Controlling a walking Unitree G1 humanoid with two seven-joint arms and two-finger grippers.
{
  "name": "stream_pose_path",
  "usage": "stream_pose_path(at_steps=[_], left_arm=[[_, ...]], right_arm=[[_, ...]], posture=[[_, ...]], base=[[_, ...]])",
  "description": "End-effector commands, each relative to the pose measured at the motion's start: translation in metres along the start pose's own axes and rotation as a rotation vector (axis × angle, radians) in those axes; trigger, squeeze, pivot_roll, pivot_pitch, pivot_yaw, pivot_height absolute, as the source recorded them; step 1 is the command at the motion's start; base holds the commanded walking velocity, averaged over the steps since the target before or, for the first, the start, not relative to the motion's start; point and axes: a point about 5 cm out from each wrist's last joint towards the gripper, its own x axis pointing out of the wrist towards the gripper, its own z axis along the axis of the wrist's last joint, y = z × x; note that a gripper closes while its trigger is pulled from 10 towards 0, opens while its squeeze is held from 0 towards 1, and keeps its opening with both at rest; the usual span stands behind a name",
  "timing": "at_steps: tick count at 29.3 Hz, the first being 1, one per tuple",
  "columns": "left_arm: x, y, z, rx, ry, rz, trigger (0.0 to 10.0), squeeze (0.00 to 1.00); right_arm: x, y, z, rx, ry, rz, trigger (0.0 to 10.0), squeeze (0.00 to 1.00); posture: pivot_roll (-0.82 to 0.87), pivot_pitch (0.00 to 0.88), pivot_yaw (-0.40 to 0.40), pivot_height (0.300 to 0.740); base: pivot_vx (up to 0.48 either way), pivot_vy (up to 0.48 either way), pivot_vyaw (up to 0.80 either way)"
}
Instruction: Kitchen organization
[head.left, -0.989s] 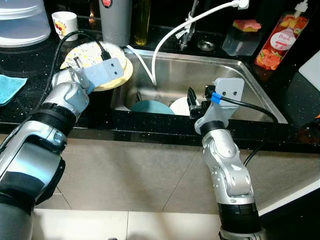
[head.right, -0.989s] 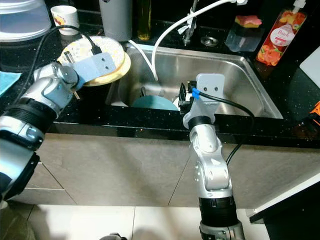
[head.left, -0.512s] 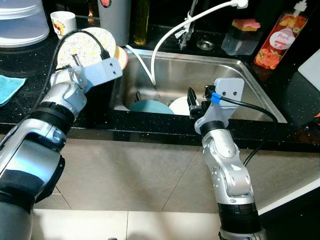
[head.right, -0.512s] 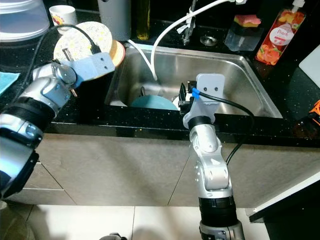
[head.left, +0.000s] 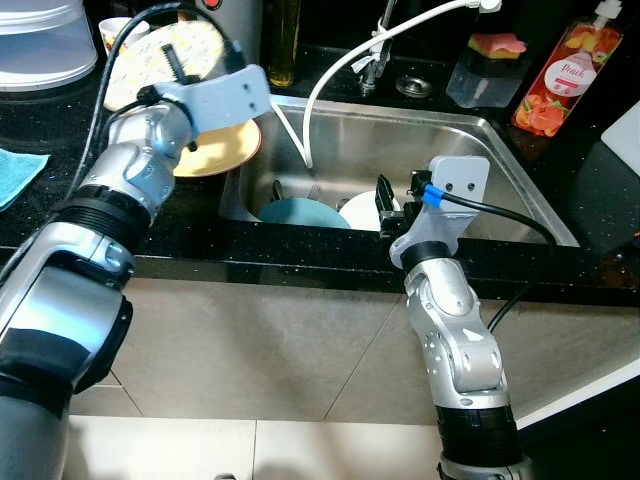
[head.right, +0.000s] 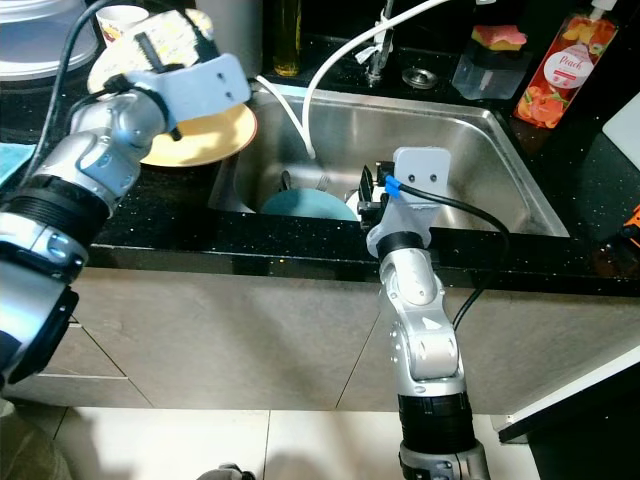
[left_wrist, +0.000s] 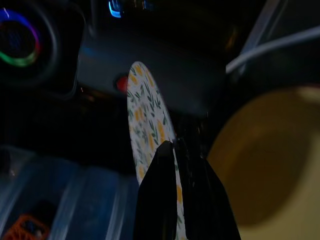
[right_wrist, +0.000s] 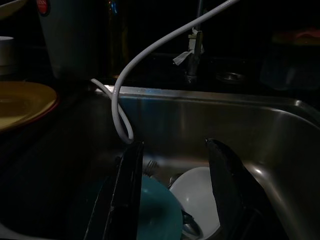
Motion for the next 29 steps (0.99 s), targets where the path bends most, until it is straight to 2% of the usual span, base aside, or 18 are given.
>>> stream_pose_path(at_steps=[1,4,5,7,10,11,12,14,15,19,21,22,24,25,26,27,28,29], left_arm=[[0.002,0.005,0.022,0.027,-0.108,0.032,10.0,0.00],[0.001,0.000,0.031,0.022,-0.165,0.019,10.0,0.00],[-0.003,-0.007,0.044,0.003,-0.264,-0.015,10.0,0.00],[-0.004,-0.009,0.048,-0.006,-0.305,-0.027,10.0,0.00],[-0.020,-0.019,0.075,-0.068,-0.533,-0.106,10.0,0.00],[-0.020,-0.019,0.075,-0.068,-0.533,-0.106,10.0,0.00],[-0.024,-0.022,0.081,-0.103,-0.582,-0.142,10.0,0.00],[-0.032,-0.026,0.091,-0.237,-0.643,-0.225,10.0,0.00],[-0.032,-0.026,0.091,-0.237,-0.643,-0.225,10.0,0.00],[-0.037,-0.019,0.099,-0.510,-0.690,-0.340,10.0,0.00],[-0.037,-0.019,0.099,-0.510,-0.690,-0.340,10.0,0.00],[-0.035,-0.018,0.098,-0.564,-0.673,-0.363,10.0,0.00],[-0.025,-0.024,0.086,-0.663,-0.547,-0.453,10.0,0.00],[-0.019,-0.029,0.078,-0.724,-0.461,-0.508,10.0,0.07],[-0.017,-0.033,0.073,-0.778,-0.396,-0.552,10.0,0.28],[-0.014,-0.036,0.068,-0.818,-0.350,-0.573,10.0,0.61],[-0.014,-0.036,0.068,-0.818,-0.350,-0.573,10.0,0.61],[-0.013,-0.037,0.065,-0.840,-0.322,-0.580,10.0,1.00]], right_arm=[[0.000,-0.003,0.000,0.001,-0.002,-0.014,10.0,0.00],[0.000,-0.003,0.000,0.001,-0.003,-0.013,10.0,0.00],[0.001,-0.003,0.000,0.000,-0.004,-0.012,10.0,0.00],[0.001,-0.003,0.000,0.000,-0.004,-0.012,10.0,0.00],[0.001,-0.003,0.000,0.000,-0.005,-0.012,10.0,0.00],[0.001,-0.003,0.000,0.000,-0.005,-0.012,10.0,0.00],[0.001,-0.003,0.000,0.000,-0.005,-0.012,10.0,0.00],[0.001,-0.003,0.000,-0.001,-0.005,-0.011,10.0,0.00],[0.001,-0.003,0.000,-0.001,-0.005,-0.011,10.0,0.00],[0.001,-0.003,0.000,-0.001,-0.007,-0.012,10.0,0.00],[0.001,-0.003,0.000,-0.001,-0.007,-0.012,10.0,0.00],[0.001,-0.003,0.000,-0.001,-0.007,-0.013,10.0,0.00],[0.001,-0.003,0.000,0.000,-0.006,-0.013,10.0,0.00],[0.001,-0.003,0.000,0.000,-0.006,-0.013,10.0,0.00],[0.000,-0.003,0.000,0.000,-0.006,-0.013,10.0,0.00],[0.000,-0.003,0.000,0.001,-0.005,-0.013,10.0,0.00],[0.000,-0.003,0.000,0.001,-0.005,-0.013,10.0,0.00],[0.000,-0.003,0.000,0.001,-0.005,-0.012,10.0,0.00]], posture=[[0.22,0.075,-0.075,0.740],[0.22,0.071,-0.076,0.740],[0.22,0.069,-0.075,0.740],[0.22,0.069,-0.075,0.740],[0.22,0.067,-0.075,0.740],[0.22,0.067,-0.075,0.740],[0.22,0.065,-0.076,0.740],[0.22,0.062,-0.075,0.740],[0.22,0.062,-0.075,0.740],[0.22,0.057,-0.073,0.740],[0.22,0.057,-0.073,0.740],[0.22,0.057,-0.073,0.740],[0.22,0.057,-0.073,0.740],[0.23,0.060,-0.073,0.740],[0.23,0.060,-0.073,0.740],[0.23,0.063,-0.072,0.740],[0.23,0.063,-0.072,0.740],[0.23,0.066,-0.073,0.740]], base=[[0.000,0.000,0.00],[0.000,0.000,0.00],[0.000,0.000,0.00],[0.000,0.000,0.00],[0.000,0.000,0.00],[0.000,0.000,0.00],[0.000,0.000,0.00],[0.000,0.000,0.00],[0.000,0.000,0.00],[0.000,0.000,0.00],[0.000,0.000,0.00],[0.000,0.000,0.00],[0.000,0.000,0.00],[0.000,0.000,0.00],[0.000,0.000,0.00],[0.000,0.000,0.00],[0.000,0.000,0.00],[0.000,0.000,0.00]])
